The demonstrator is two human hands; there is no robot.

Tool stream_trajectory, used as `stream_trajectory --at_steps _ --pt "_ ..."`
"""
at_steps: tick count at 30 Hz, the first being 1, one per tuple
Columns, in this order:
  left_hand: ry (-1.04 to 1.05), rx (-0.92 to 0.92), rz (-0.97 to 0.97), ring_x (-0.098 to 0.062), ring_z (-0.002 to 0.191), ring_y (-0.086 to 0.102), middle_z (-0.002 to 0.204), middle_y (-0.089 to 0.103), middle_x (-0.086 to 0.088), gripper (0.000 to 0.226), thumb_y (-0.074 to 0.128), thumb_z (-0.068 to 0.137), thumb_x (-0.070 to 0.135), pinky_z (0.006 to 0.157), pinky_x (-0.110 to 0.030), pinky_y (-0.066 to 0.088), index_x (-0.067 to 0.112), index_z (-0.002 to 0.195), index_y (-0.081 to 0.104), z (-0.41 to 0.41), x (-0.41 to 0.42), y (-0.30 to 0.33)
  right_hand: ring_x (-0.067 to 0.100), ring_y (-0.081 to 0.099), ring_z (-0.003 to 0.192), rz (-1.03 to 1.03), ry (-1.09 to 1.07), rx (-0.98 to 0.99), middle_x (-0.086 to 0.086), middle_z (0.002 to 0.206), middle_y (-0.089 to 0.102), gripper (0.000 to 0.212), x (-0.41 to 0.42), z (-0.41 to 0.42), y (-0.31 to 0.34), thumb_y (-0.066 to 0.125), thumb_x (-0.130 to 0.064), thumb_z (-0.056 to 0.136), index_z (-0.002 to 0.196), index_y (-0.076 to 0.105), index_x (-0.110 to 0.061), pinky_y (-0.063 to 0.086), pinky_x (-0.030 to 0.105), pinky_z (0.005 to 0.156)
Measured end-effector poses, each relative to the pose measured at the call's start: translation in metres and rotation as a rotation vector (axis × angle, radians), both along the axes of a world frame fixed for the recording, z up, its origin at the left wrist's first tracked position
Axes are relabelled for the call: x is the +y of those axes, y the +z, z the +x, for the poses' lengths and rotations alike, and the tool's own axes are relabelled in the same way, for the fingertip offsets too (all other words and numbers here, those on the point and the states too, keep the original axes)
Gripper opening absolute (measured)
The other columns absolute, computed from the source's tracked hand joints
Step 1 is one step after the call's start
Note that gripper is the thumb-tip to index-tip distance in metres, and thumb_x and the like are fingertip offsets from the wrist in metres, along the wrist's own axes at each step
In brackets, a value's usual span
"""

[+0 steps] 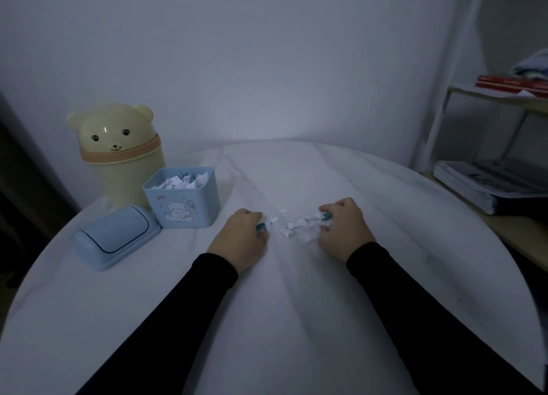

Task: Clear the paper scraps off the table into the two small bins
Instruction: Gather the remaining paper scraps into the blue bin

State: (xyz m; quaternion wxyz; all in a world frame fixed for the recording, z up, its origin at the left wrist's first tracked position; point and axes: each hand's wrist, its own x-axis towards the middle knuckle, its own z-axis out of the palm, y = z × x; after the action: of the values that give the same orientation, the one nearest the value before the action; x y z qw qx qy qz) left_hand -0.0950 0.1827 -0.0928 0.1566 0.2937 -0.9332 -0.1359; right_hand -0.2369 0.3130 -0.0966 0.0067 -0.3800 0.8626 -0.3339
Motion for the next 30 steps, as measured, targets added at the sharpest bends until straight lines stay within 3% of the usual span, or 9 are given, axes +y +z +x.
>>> stream_trajectory --at_steps 2,6,11,15,18,24,28,30 --pt "-0.018 0.005 -0.016 -0.032 0.112 0.054 0.117 0.059 -0.018 0.029 0.050 0.091 0.014 0.091 -0.028 0.036 0.001 0.114 0.063 -0.003 0.003 0.001 0.030 0.046 0.121 0.109 -0.029 -0.005 0.017 0.128 0.043 0.044 0.000 0.001 0.003 0.057 -0.014 0.084 0.126 0.055 -0.002 0.035 0.025 0.099" --pt "-0.075 0.042 -0.025 -0.029 0.113 0.055 0.121 0.061 -0.015 0.032 0.052 0.090 0.009 0.094 -0.023 0.033 0.006 0.120 0.063 -0.006 0.009 0.003 0.032 0.054 0.110 0.176 0.044 0.042 0.019 0.116 0.055 0.028 -0.009 0.008 0.005 0.054 -0.014 0.088 0.109 0.062 0.002 0.040 0.027 0.087" --pt "-0.021 0.029 0.069 -0.023 0.111 0.056 0.127 0.058 -0.006 0.048 0.065 0.087 0.027 0.095 -0.021 0.036 0.015 0.132 0.055 0.008 -0.007 0.014 0.023 0.051 0.120 0.052 0.041 -0.021 0.014 0.132 0.051 0.040 -0.003 0.005 0.012 0.055 -0.014 0.091 0.130 0.055 -0.005 0.032 0.017 0.095" --pt "0.008 -0.110 0.024 -0.024 0.101 0.058 0.107 0.063 -0.009 0.039 0.064 0.086 0.037 0.083 -0.021 0.038 0.014 0.118 0.065 0.009 -0.011 0.015 0.031 0.045 0.121 0.197 -0.049 -0.038 0.016 0.125 0.043 0.050 -0.005 0.001 0.003 0.057 -0.043 0.089 0.122 0.058 -0.006 0.038 0.031 0.098" --pt "-0.018 -0.125 -0.013 -0.028 0.099 0.058 0.096 0.058 -0.013 0.032 0.057 0.090 0.035 0.077 -0.026 0.035 0.014 0.111 0.069 0.001 -0.002 0.008 0.031 0.041 0.124 0.324 -0.041 0.005 0.014 0.126 0.044 0.063 -0.008 0.001 0.000 0.051 -0.057 0.088 0.127 0.053 -0.008 0.037 0.034 0.099" --pt "-0.016 0.062 0.040 -0.025 0.107 0.057 0.117 0.061 -0.012 0.039 0.065 0.086 0.026 0.084 -0.017 0.033 0.014 0.123 0.063 -0.006 0.006 0.003 0.028 0.052 0.115 0.141 0.081 -0.031 0.014 0.111 0.050 0.043 -0.013 -0.001 -0.001 0.064 -0.035 0.086 0.122 0.064 -0.011 0.036 0.023 0.085" --pt "-0.171 0.048 0.046 -0.020 0.128 0.046 0.147 0.041 -0.005 0.058 0.064 0.087 0.033 0.105 -0.021 0.030 0.017 0.140 0.046 -0.007 0.000 0.008 0.022 0.041 0.129 0.132 0.163 -0.031 0.010 0.136 0.043 0.066 -0.009 -0.004 0.004 0.073 -0.037 0.079 0.134 0.052 -0.007 0.029 0.023 0.105" --pt "-0.225 -0.015 0.016 -0.017 0.134 0.040 0.150 0.038 -0.005 0.056 0.061 0.089 0.036 0.106 -0.019 0.026 0.016 0.139 0.046 -0.014 -0.002 0.009 0.022 0.042 0.128 0.207 0.234 0.004 0.007 0.137 0.045 0.069 -0.012 -0.005 0.006 0.079 -0.035 0.072 0.132 0.054 -0.009 0.030 0.022 0.105"
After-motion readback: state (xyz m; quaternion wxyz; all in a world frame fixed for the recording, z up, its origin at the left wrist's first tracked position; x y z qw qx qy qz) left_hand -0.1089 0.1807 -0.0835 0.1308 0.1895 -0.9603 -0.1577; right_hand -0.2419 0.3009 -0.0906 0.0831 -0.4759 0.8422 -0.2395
